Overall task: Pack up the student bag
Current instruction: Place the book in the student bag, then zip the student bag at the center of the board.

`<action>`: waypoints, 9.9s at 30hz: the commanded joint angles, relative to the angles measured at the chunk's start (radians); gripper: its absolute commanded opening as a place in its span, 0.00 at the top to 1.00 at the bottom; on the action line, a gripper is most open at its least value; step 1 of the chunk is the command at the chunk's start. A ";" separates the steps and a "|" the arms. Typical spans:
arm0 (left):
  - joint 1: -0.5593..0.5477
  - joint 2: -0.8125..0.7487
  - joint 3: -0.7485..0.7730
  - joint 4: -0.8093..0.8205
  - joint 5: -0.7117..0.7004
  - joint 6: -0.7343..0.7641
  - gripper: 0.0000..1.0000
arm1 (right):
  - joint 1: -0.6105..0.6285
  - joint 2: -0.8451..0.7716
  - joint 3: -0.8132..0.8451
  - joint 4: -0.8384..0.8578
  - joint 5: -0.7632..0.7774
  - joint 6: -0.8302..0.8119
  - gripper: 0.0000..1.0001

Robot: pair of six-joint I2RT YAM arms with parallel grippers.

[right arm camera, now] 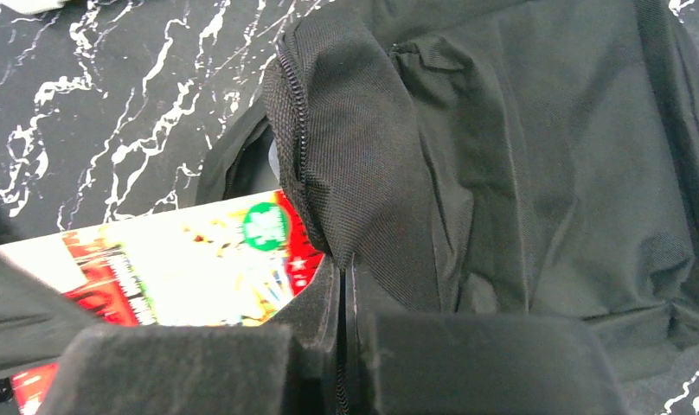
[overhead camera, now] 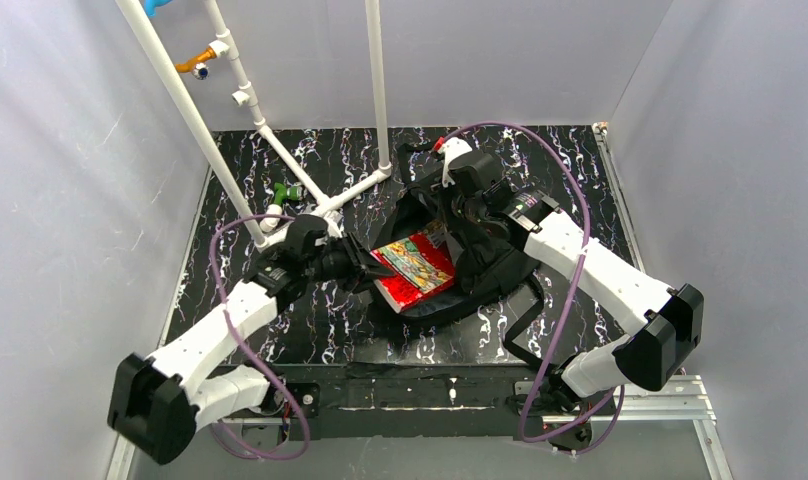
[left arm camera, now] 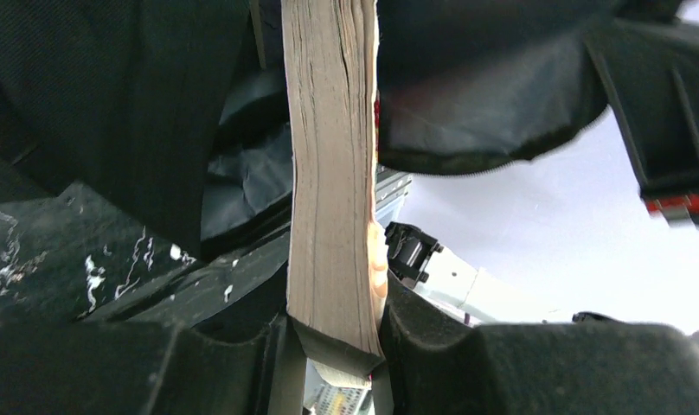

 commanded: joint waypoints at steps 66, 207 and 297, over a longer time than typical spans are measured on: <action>-0.154 0.380 0.084 0.428 -0.084 0.057 0.18 | -0.014 -0.285 -0.399 0.060 -0.206 0.150 0.06; -0.441 0.751 0.522 -0.138 -0.089 0.612 0.46 | -0.258 -0.480 -0.733 -0.016 -0.171 0.474 0.18; -0.407 0.321 0.179 -0.105 -0.263 0.813 1.00 | -0.619 -0.174 -0.549 0.044 -0.214 0.129 0.74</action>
